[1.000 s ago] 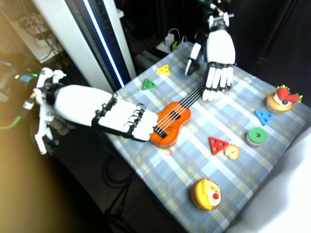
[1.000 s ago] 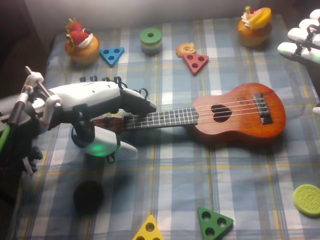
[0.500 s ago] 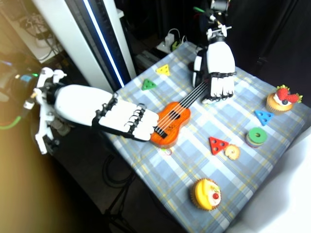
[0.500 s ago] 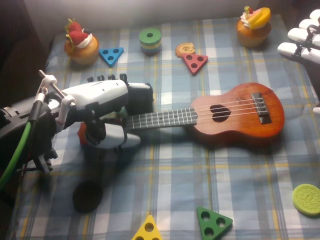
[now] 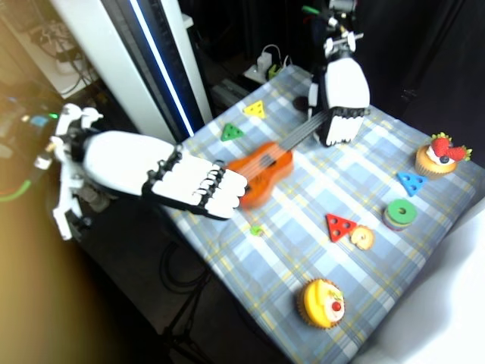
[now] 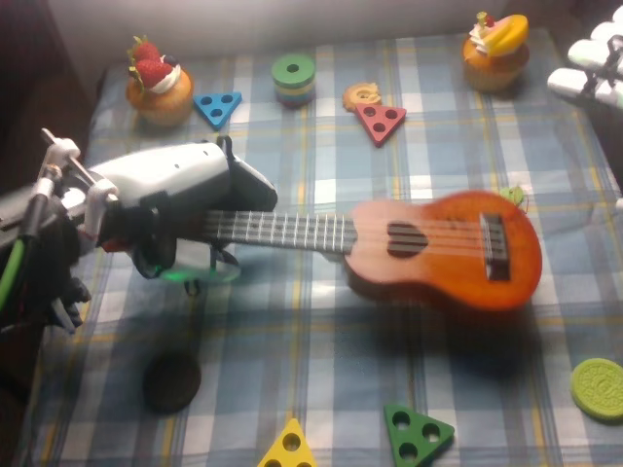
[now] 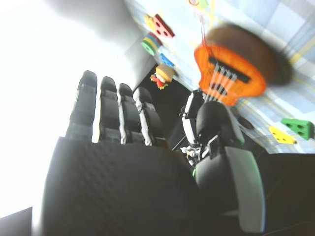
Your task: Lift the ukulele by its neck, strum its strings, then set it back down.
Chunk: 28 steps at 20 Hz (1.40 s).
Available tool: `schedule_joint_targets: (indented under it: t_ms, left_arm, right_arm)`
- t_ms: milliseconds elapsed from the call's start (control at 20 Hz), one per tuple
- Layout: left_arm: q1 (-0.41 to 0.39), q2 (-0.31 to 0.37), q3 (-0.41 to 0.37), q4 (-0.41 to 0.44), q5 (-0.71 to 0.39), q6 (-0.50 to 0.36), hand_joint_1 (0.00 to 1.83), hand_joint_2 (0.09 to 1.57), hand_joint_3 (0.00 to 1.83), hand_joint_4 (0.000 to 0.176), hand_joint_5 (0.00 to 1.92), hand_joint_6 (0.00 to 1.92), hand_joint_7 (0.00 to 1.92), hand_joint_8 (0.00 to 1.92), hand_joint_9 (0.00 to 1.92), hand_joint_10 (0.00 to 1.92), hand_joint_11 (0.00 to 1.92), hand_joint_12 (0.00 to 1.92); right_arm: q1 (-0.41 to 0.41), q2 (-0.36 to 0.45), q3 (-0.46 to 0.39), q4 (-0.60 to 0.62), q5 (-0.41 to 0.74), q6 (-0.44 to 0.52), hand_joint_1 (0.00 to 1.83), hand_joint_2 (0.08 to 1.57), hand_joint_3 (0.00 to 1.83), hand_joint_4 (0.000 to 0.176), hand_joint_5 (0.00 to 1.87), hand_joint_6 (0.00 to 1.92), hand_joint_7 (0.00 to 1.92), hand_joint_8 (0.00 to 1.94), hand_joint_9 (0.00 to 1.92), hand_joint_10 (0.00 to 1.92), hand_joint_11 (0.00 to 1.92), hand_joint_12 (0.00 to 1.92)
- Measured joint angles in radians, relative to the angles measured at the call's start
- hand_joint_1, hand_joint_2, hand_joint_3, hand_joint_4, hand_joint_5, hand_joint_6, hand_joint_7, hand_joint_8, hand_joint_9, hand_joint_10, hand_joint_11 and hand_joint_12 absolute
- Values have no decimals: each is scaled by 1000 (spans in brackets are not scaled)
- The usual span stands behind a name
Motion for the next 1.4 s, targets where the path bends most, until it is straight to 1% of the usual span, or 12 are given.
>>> schedule_joint_targets:
  t_ms: [250, 350, 450, 550, 650, 750, 900, 950, 1000, 1100, 1250, 1400]
  left_arm:
    - [-13, 3, -10, 3, -39, 0, 1476, 1169, 1, 0, 831, 1921, 1052, 1921, 1336, 1921, 1438, 1921]
    - [-24, 3, -10, 3, -45, 0, 1460, 1178, 5, 0, 854, 1921, 1068, 1921, 1331, 1921, 1436, 1921]
    - [-32, 3, -10, 3, -59, 0, 1474, 1182, 6, 0, 864, 1921, 1084, 1921, 1321, 1921, 1413, 1921]
    - [-36, 3, -10, 5, -61, 0, 1478, 1179, 3, 0, 876, 1921, 1097, 1921, 1325, 1921, 1408, 1921]
    - [-40, 2, -9, 23, -66, -1, 1466, 1170, 0, 0, 853, 1921, 1099, 1921, 1304, 1921, 1374, 1921]
    - [-48, 2, -9, 36, -66, 0, 1478, 1173, 0, 0, 835, 1921, 1089, 1921, 1297, 1921, 1364, 1921]
    - [-53, 2, -9, 53, -67, 0, 1482, 1174, 0, 0, 880, 1921, 1113, 1921, 1303, 1921, 1378, 1921]
    - [-54, 2, -9, 57, -64, 7, 1480, 1174, 0, 0, 888, 1921, 1120, 1921, 1313, 1921, 1397, 1921]
    - [-55, 2, -9, 58, -63, 12, 1480, 1174, 0, 0, 888, 1921, 1120, 1921, 1313, 1921, 1397, 1921]
    - [-60, 2, -9, 63, -58, 16, 1497, 1176, 0, 0, 905, 1921, 1169, 1921, 1379, 1921, 1465, 1921]
    - [-64, 2, -9, 68, -47, 29, 1491, 1170, 0, 0, 877, 1921, 1160, 1921, 1391, 1921, 1474, 1921]
    - [-66, 2, -9, 71, -46, 31, 1476, 1168, 0, 0, 885, 1921, 1152, 1921, 1376, 1921, 1463, 1921]
  right_arm:
    - [-11, 20, -14, -33, 62, 52, 299, 1391, 9, 0, 0, 0, 0, 0, 0, 0, 16, 9]
    - [-11, 20, -13, -69, 63, 79, 99, 1312, 3, 0, 0, 0, 0, 0, 0, 0, 0, 404]
    - [-11, 18, -2, -105, 64, 127, 133, 1341, 15, 3, 0, 0, 0, 0, 0, 0, 0, 34]
    - [-11, 14, 13, -134, 64, 177, 177, 1351, 14, 9, 0, 0, 0, 0, 0, 0, 0, 0]
    - [3, 5, 24, -156, 51, 204, 234, 1370, 12, 30, 0, 0, 0, 0, 0, 0, 28, 18]
    - [9, 3, 25, -175, 44, 208, 395, 1355, 0, 78, 0, 0, 0, 0, 0, 0, 27, 31]
    - [55, -25, 68, -267, 10, 340, 788, 1336, 0, 27, 100, 16, 29, 1, 1, 0, 0, 343]
    - [99, -41, 95, -320, -27, 404, 884, 1313, 0, 0, 148, 27, 84, 10, 60, 25, 0, 668]
    - [128, -50, 105, -346, -51, 429, 884, 1313, 0, 0, 148, 27, 84, 10, 60, 25, 0, 668]
    - [197, -68, 111, -420, -117, 449, 853, 1337, 0, 15, 290, 59, 85, 3, 29, 11, 0, 611]
    - [255, -87, 111, -517, -197, 475, 518, 1259, 0, 0, 222, 2, 4, 0, 0, 0, 0, 48]
    - [316, -99, 135, -621, -254, 570, 393, 1188, 0, 0, 188, 0, 0, 0, 0, 0, 25, 13]
